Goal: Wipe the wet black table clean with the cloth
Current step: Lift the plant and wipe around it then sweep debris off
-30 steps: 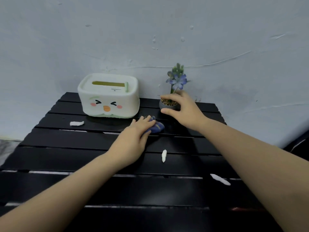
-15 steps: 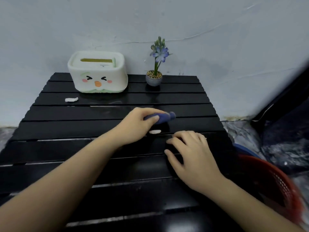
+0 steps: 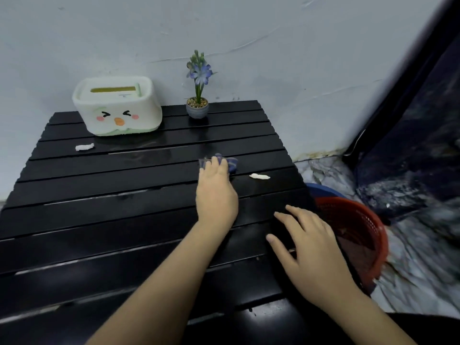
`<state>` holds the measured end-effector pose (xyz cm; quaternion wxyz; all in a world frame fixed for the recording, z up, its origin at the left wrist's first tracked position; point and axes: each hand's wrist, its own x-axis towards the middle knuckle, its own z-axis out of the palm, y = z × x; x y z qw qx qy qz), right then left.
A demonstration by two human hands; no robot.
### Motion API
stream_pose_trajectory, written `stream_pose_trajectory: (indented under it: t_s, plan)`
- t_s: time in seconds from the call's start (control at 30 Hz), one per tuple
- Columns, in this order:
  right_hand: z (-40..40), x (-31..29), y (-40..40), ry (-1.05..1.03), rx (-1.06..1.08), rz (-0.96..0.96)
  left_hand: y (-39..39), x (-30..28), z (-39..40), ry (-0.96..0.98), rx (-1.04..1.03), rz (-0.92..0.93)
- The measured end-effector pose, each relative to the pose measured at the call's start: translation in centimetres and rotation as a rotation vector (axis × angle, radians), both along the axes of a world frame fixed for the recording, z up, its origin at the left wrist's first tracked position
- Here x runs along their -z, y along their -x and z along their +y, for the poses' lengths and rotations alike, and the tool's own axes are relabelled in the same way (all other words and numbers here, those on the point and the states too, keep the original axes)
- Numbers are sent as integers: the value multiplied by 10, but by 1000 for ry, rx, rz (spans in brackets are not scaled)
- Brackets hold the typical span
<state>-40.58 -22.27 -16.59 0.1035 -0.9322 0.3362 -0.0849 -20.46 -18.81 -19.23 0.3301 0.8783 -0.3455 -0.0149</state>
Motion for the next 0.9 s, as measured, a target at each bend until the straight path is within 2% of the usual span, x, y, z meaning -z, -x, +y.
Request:
stream_pose_trajectory:
  t_s: [0.13,0.2,0.23,0.3,0.4,0.47,0.53,0.6,0.77,0.83,0.9]
  plan:
    - [4,2,43,-39,170,8,47,-11,-12,116,233,196]
    - [9,3,55,-86,198,29,35,-19,-8,252,240,388]
    - [11,4,59,-107,201,35,23,-22,-4,334,198,414]
    - [15,4,64,-128,211,38,-11,-23,9,359,10,301]
    - [16,2,71,-145,248,20,-57,-9,38,48,-251,24]
    - [17,0,74,-210,275,-9,-59,6,47,-87,-286,-38]
    - [19,-1,75,-274,287,-23,-35,13,38,-77,-285,-9]
    - [19,-1,74,-277,283,-26,-2,13,17,-89,-245,3]
    - [17,2,71,-231,307,-34,87,4,-45,-120,8,-44]
    - [17,2,70,-220,308,-35,114,-3,-61,-80,149,10]
    - [17,2,70,-218,307,-37,128,-13,-68,-18,306,153]
